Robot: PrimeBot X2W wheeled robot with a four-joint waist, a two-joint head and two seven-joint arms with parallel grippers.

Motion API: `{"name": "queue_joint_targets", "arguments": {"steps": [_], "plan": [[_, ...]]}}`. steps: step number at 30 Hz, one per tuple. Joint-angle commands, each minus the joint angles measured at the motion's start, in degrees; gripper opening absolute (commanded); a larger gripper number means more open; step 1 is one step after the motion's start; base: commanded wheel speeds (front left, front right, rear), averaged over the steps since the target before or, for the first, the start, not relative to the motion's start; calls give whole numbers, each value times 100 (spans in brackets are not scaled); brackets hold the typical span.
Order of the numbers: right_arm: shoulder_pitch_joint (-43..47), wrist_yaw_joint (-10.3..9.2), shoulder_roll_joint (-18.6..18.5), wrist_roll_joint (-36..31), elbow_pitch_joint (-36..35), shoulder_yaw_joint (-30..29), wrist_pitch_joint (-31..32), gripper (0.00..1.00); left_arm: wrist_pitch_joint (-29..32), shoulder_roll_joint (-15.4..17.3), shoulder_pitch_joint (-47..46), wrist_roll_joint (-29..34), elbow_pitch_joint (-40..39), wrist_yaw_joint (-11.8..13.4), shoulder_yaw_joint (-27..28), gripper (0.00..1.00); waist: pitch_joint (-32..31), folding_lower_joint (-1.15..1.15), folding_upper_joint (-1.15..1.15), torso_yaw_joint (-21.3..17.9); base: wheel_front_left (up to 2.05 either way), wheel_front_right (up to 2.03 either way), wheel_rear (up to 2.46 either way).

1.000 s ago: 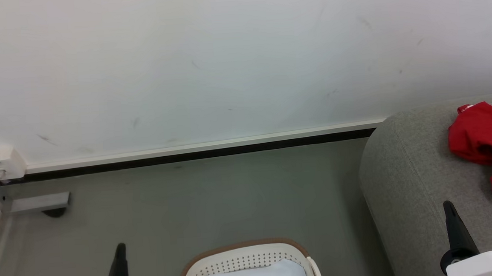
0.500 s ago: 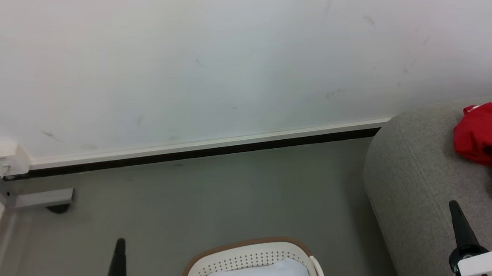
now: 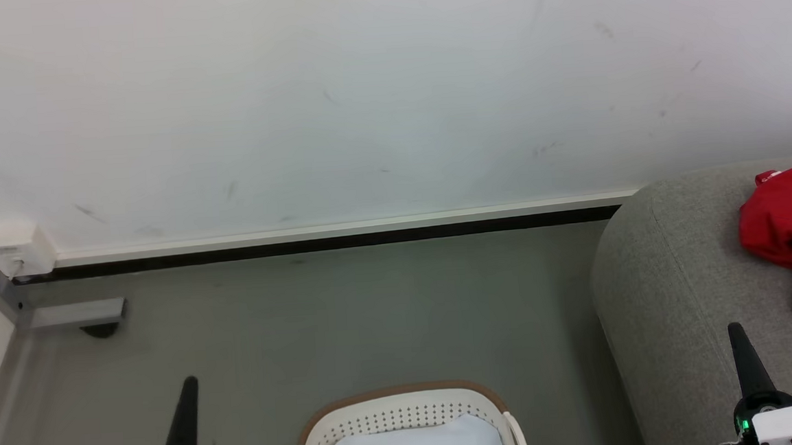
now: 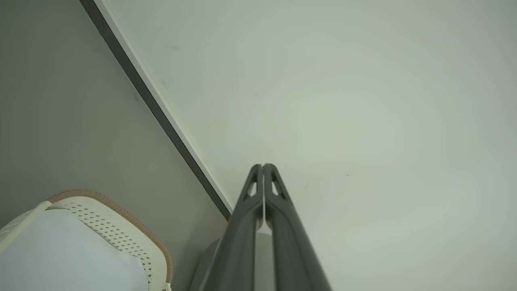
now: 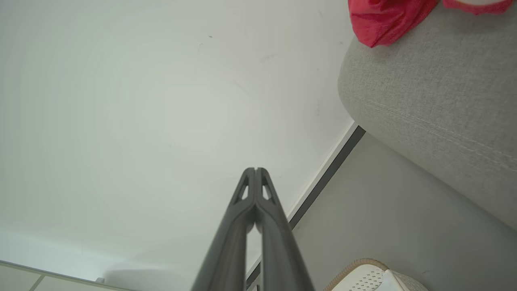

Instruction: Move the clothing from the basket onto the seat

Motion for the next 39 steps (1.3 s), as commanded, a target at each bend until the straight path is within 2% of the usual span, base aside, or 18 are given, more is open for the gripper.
{"name": "queue_joint_targets", "arguments": {"steps": [1,39], "plan": [[-83,-7,-22,99,-55,-40,43,0,35,46,-87,-161,-46,-29,26,0,2,-1,0,6,0,0,0],[-71,-11,113,1541,-121,-420,509,0,494,56,-207,-1862,-58,-154,184,0,69,-1,0,210,0,0,0]]}}
